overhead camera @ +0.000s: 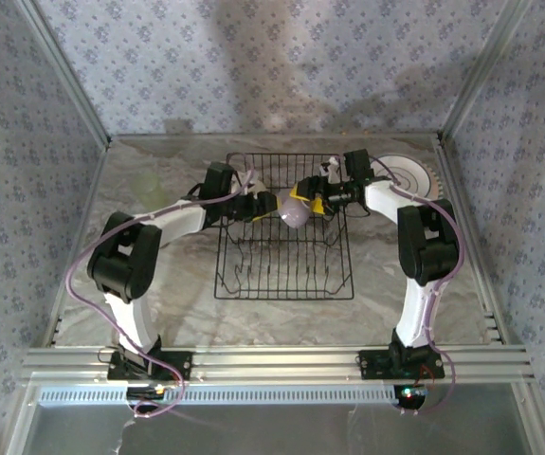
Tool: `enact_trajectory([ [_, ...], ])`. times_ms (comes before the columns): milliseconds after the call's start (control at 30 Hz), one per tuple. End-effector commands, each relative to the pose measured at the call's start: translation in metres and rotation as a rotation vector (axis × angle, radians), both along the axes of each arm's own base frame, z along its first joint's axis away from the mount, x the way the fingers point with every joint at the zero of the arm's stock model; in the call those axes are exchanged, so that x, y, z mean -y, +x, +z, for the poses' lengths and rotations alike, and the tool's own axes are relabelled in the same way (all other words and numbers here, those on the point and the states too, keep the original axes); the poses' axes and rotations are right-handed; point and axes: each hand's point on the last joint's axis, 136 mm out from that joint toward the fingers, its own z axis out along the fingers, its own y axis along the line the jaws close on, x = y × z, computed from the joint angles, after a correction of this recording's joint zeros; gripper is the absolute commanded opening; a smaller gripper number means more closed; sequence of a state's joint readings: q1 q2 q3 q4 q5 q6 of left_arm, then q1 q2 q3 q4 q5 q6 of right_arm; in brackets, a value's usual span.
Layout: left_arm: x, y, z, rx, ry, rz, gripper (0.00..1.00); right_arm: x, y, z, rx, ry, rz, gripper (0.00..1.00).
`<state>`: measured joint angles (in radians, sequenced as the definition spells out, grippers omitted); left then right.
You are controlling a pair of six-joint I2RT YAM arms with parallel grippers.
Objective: Unload the mixed dishes from the dish rack
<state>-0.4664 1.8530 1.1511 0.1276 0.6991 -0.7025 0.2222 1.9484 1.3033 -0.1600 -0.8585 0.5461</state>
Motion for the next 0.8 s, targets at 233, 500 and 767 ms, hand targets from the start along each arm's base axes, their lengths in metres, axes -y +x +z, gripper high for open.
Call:
enact_trajectory([
  [233, 0.031, 0.017, 0.027, 0.048, -0.146, -0.028, 0.52, 0.003, 0.002, -0.005, -0.038, 0.048, -0.011, 0.61],
  [500, 0.041, 0.021, 0.025, 0.031, -0.192, -0.020, 0.44, 0.002, 0.004, -0.005, -0.044, 0.070, -0.012, 0.61],
  [767, 0.042, 0.024, 0.032, 0.020, -0.256, 0.044, 0.29, 0.004, 0.007, -0.005, -0.054, 0.106, -0.022, 0.61],
])
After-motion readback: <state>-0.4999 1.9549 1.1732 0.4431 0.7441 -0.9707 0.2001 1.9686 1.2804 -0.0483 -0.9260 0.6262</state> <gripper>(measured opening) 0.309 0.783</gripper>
